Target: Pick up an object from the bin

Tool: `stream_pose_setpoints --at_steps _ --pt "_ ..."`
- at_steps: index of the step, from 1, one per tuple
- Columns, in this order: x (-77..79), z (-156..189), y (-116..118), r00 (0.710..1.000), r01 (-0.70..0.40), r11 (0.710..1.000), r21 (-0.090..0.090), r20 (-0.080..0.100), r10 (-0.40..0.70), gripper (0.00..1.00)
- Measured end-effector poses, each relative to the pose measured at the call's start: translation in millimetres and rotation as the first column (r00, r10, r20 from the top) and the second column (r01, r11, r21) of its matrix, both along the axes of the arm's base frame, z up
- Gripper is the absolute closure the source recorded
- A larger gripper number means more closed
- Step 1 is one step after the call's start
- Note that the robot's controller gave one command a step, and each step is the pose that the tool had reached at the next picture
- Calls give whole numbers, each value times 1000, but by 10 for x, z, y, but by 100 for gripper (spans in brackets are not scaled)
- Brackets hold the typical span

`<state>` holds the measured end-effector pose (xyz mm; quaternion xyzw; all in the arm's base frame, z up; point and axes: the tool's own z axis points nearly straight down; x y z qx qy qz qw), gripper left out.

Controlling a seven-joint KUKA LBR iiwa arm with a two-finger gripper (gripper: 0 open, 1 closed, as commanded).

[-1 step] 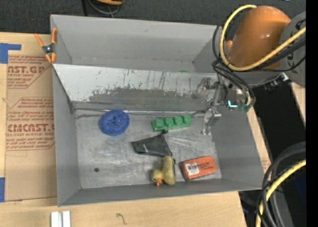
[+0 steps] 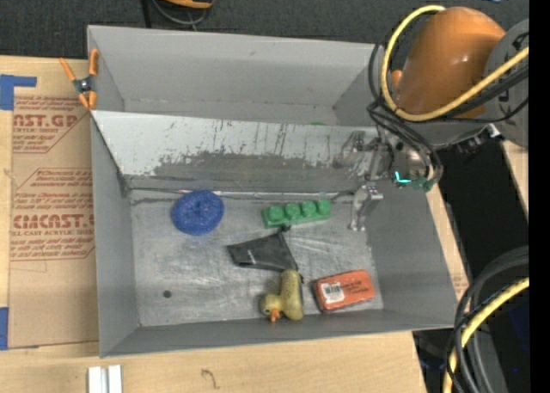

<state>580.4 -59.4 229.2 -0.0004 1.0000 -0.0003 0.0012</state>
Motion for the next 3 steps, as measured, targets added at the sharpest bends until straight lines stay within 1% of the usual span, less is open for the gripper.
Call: stream_pose_setpoints --at_steps 1,2,3 --pt "-37 -319 122 998 -60 998 -2 7 60 0" --pt "-63 -871 610 978 -210 978 -2 3 210 0" --pt "2 -1539 816 970 -244 970 2 1 244 100"
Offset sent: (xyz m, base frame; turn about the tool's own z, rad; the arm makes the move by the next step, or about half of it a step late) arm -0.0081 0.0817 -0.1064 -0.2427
